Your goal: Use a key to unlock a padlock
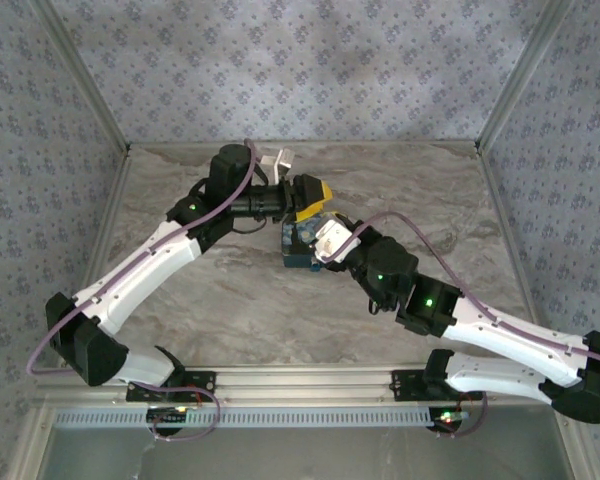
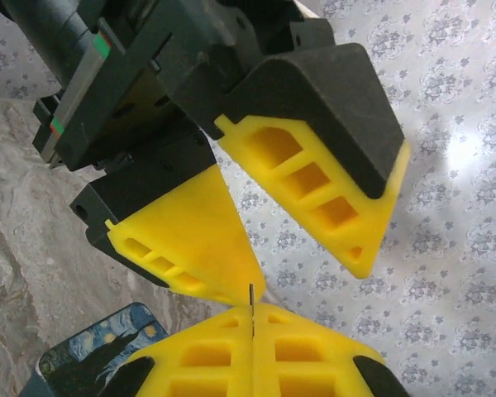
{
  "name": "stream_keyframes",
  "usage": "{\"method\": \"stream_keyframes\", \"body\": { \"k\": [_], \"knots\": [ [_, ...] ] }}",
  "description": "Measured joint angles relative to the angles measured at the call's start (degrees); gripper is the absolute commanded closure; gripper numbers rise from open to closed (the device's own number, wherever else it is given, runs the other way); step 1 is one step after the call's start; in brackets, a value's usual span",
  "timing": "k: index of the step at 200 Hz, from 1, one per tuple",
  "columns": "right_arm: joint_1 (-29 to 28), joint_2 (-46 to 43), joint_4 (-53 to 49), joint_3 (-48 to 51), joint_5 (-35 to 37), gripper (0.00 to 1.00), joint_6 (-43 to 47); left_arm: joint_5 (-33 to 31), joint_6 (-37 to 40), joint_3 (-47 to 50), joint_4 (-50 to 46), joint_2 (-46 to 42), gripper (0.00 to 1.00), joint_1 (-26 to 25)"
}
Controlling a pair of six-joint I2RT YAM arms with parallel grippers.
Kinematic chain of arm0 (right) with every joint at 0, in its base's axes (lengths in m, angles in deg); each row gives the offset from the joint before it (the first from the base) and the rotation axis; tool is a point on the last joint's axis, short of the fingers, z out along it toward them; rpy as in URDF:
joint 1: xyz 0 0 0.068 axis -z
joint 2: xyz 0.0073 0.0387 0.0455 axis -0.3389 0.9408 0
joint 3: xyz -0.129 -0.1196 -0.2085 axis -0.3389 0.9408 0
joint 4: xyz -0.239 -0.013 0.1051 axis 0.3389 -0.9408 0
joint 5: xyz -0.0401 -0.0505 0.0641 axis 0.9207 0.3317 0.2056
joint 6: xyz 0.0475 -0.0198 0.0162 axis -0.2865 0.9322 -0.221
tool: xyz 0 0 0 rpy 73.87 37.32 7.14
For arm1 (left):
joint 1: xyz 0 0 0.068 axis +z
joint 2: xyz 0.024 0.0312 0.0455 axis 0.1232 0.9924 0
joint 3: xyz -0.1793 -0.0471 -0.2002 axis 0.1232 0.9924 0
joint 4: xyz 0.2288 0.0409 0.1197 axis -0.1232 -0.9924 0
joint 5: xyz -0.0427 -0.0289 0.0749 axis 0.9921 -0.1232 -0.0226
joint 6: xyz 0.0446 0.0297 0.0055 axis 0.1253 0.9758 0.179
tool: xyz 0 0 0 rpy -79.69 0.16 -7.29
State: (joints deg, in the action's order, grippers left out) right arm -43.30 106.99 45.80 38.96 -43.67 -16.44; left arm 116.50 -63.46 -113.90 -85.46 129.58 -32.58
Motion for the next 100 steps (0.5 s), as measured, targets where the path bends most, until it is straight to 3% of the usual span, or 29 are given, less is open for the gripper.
{"method": "stream_keyframes", "body": {
  "k": [28, 100],
  "knots": [
    [-0.5, 0.0, 1.2, 0.2, 1.1, 1.0, 1.2, 0.1, -0.5, 0.0, 0.1, 0.0, 0.61, 0.0],
    [-1.3, 2.2, 4.9, 0.8, 4.9, 1.0, 4.7, 1.3, -1.1, -0.1, 0.9, 0.5, 0.65, -0.3]
  ]
}}
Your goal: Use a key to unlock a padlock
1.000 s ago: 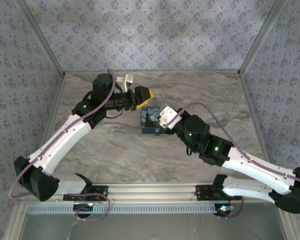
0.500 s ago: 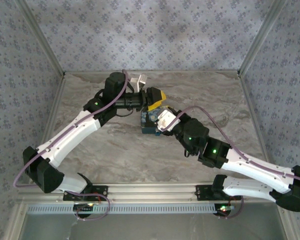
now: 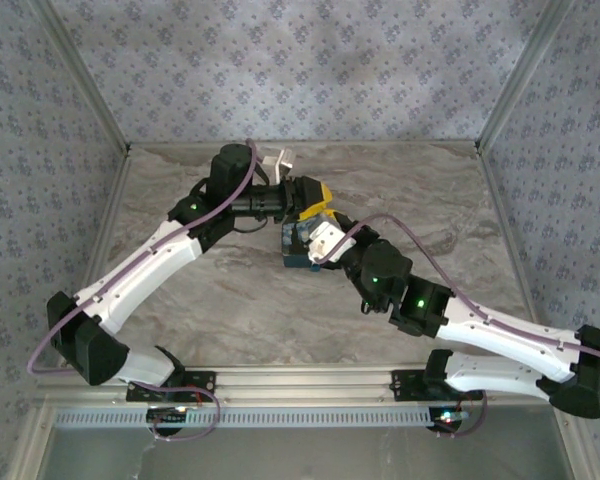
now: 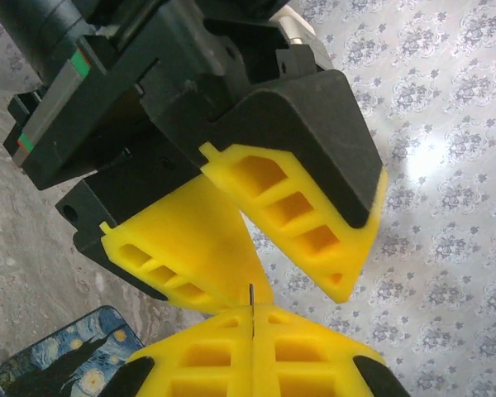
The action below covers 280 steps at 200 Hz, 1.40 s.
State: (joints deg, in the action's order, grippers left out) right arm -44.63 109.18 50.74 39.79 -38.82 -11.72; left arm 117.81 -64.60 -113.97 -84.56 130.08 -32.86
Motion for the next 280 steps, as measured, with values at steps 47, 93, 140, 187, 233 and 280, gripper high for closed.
{"method": "stream_keyframes", "body": {
  "k": [47, 93, 140, 187, 233, 280],
  "knots": [
    [-0.4, 0.8, 1.4, 0.1, 2.0, 1.0, 1.7, 0.1, -0.4, 0.0, 0.0, 1.0, 0.83, -0.2],
    [-0.7, 1.0, 2.6, 0.5, 3.2, 1.0, 2.8, -0.1, -0.3, -0.1, 0.0, 1.1, 1.0, -0.2],
    [-0.6, 0.9, 0.2, 0.3, 2.9, 0.65, -0.3, -0.3, 0.3, -0.1, -0.1, 1.1, 1.0, 0.2],
    [5.4, -4.7, -10.1, 0.3, -2.2, 0.49, -14.1, -3.6, 6.7, -0.2, -3.7, 1.1, 1.0, 2.9],
    [18.9, -11.3, -18.2, 2.2, -16.3, 0.33, -33.8, -9.6, 17.4, -0.7, -9.4, 0.7, 1.0, 3.3],
    [34.8, -10.6, -17.8, 7.6, -37.0, 0.29, -55.8, -13.6, 24.3, 1.0, -8.7, -1.3, 1.0, 3.3]
  ]
}}
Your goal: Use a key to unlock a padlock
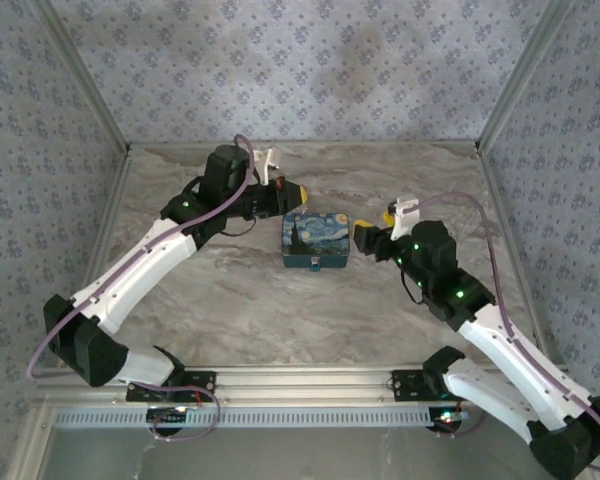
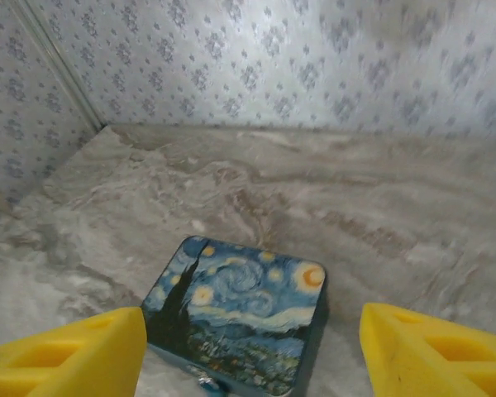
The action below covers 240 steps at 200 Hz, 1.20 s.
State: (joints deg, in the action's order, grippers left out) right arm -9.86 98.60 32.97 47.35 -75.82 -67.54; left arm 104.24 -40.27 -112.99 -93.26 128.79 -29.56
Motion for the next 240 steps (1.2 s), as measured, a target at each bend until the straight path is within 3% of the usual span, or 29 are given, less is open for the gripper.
{"method": "stream_keyframes", "body": {
  "k": [42, 74, 108, 159, 209, 240],
  "knots": [
    [9.1, 5.3, 12.0, 3.4, -17.4, 0.29, -18.4, -0.6, 1.4, 3.2, 5.9, -1.4, 1.0, 0.0],
    [9.1, 8.8, 24.2, 5.4, -25.2, 0.32, -31.4, -0.7, 1.3, 5.4, 11.8, -2.6, 1.0, -1.0],
    [6.1, 10.6, 37.4, 7.3, -27.0, 0.41, -41.6, -0.6, 0.2, 7.0, 18.3, -4.2, 1.0, -2.9],
    [0.3, 14.1, 48.7, 6.9, -28.3, 0.46, -45.2, -0.4, -2.6, 8.1, 25.2, -4.5, 1.0, -5.6],
    [-1.4, 14.4, 55.0, 6.9, -28.1, 0.35, -45.4, -0.3, -4.3, 8.3, 27.3, -4.9, 1.0, -6.1],
    [-1.4, 14.0, 56.3, 6.9, -27.2, 0.4, -45.3, -0.3, -4.8, 8.5, 28.4, -4.9, 1.0, -6.2]
  ]
}}
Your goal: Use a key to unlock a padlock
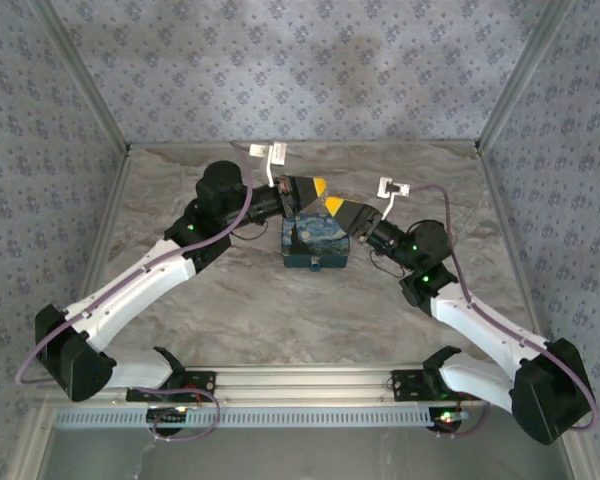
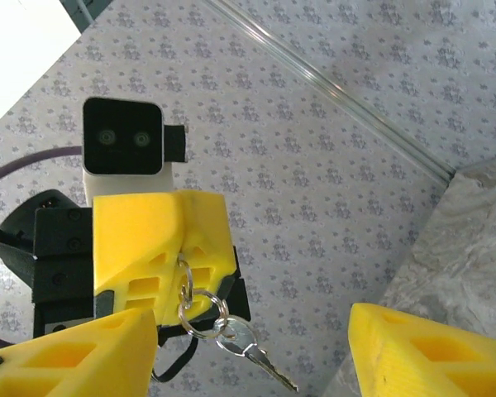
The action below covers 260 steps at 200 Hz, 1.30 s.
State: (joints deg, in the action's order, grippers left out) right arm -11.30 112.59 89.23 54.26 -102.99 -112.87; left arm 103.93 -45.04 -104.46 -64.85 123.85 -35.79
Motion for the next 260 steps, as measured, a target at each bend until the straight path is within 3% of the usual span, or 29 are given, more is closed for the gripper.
{"method": "stream_keyframes", "body": {
  "k": [139, 164, 204, 260],
  "knots": [
    [-0.7, 1.9, 2.7, -1.7, -0.1, 0.66, 0.1, 0.6, -2.4, 1.6, 2.8, 0.0, 1.0, -0.2],
    [-0.8, 2.4, 3.1, -1.7, -0.4, 0.75, 0.1, 0.6, -2.6, 1.6, 2.9, 0.0, 1.0, -0.4],
    [-0.9, 2.4, 3.9, -2.0, -0.7, 1.0, 0.6, 0.6, -3.0, 1.8, 3.2, 0.0, 1.0, -0.3],
    [-0.9, 2.1, 3.6, -2.1, -0.8, 1.0, 1.4, 0.5, -3.0, 2.5, 4.3, 0.0, 1.0, -0.3]
  ]
}}
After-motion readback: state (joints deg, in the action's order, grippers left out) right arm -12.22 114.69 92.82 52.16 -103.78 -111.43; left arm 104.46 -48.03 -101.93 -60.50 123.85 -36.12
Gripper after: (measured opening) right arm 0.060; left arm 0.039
